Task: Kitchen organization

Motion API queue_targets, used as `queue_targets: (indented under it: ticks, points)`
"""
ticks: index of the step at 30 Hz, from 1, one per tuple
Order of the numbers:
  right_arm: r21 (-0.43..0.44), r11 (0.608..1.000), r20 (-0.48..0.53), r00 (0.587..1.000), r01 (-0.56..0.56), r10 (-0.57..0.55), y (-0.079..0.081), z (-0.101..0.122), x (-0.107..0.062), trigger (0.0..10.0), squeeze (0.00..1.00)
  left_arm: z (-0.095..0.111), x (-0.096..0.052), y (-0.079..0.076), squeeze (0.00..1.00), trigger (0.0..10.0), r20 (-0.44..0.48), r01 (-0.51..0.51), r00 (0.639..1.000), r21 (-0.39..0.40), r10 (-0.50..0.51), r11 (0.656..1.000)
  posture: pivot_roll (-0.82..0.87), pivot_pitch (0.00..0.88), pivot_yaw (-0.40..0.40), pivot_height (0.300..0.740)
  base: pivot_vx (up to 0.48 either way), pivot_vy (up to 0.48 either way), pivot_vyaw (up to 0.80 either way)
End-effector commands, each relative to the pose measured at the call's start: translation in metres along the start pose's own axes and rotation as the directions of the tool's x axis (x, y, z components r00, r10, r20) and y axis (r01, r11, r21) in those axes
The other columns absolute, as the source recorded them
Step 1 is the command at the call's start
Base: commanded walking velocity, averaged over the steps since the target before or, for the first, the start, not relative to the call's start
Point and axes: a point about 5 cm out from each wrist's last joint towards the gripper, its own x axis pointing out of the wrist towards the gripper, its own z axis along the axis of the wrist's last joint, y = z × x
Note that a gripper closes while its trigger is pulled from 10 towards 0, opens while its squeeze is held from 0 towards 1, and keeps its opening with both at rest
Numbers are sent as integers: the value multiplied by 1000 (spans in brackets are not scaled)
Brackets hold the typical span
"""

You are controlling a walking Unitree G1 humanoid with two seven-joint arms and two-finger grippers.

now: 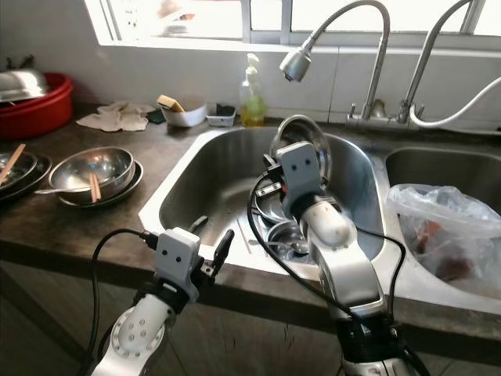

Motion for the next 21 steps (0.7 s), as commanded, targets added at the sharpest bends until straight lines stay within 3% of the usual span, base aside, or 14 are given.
queue_targets:
  ticks: [1, 5, 9, 15, 21]
  points:
    - [6, 1000, -48, 998, -27, 27, -3, -2, 9, 10000, 0, 4, -2, -2, 0, 10000, 7, -6, 1000, 2, 6, 1000, 41, 21, -36, 740, 0, 0, 0]
    - [17, 996, -163, 982, -92, 94, -6, -13, 26, 10000, 0, 5, -6, -4, 0, 10000, 0, -15, 1000, -6, 15, 1000, 48, 46, -49, 740, 0, 0, 0]
    - [-41, 984, -200, 966, -174, 162, -1, -12, 38, 10000, 0, 4, -12, -10, 0, 10000, -14, 0, 1000, -14, -1, 1000, 52, 70, -61, 740, 0, 0, 0]
    - [-47, 967, -347, 911, -252, 221, 0, -31, 44, 10000, 0, 7, -17, -16, 0, 10000, -17, 5, 1000, -27, -6, 1000, 57, 102, -69, 740, 0, 0, 0]
    - [-27, 942, -416, 860, -336, 295, 3, -48, 42, 10000, 0, 7, -24, -17, 0, 10000, -37, -5, 999, -31, 4, 1000, 64, 125, -82, 740, 0, 0, 0]
